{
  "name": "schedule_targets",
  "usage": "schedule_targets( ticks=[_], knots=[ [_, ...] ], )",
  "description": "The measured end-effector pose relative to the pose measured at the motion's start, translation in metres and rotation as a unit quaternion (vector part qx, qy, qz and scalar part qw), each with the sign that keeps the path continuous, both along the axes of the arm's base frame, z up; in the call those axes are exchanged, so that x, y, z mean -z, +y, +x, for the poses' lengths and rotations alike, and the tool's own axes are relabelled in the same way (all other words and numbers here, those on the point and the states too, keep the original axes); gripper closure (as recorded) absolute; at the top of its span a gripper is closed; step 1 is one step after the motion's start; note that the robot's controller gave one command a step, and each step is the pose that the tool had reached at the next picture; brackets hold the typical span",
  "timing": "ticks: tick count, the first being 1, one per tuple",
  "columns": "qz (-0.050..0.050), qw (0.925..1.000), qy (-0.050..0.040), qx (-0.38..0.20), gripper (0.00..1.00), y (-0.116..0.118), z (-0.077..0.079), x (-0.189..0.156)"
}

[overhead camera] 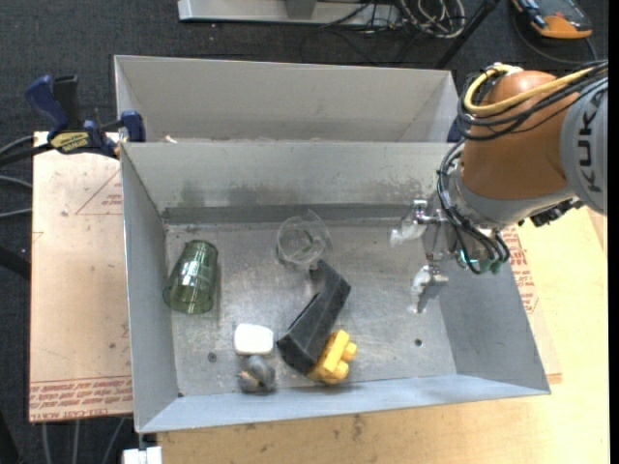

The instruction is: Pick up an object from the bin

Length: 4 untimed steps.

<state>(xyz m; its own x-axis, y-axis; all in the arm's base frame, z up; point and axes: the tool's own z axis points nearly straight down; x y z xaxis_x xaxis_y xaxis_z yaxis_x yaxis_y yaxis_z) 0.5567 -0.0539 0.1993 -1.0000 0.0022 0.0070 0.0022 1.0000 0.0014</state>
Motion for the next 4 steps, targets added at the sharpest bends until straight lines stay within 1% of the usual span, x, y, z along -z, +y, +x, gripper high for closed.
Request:
schedule_targets(
  ticks=[1, 2, 3, 4],
  knots=[
    [0.0, 1.0, -0.004, -0.001, 0.0, 0.0, 0.002, -0.004],
    [-0.001, 0.9997, -0.0062, -0.025, 0.0, 0.025, -0.044, 0.023],
    [0.0, 0.9928, -0.0028, -0.12, 0.0, 0.086, -0.022, 0.032],
    [0.0, 0.9933, -0.0105, -0.115, 0.0, 0.099, -0.019, 0.073]
  ],
)
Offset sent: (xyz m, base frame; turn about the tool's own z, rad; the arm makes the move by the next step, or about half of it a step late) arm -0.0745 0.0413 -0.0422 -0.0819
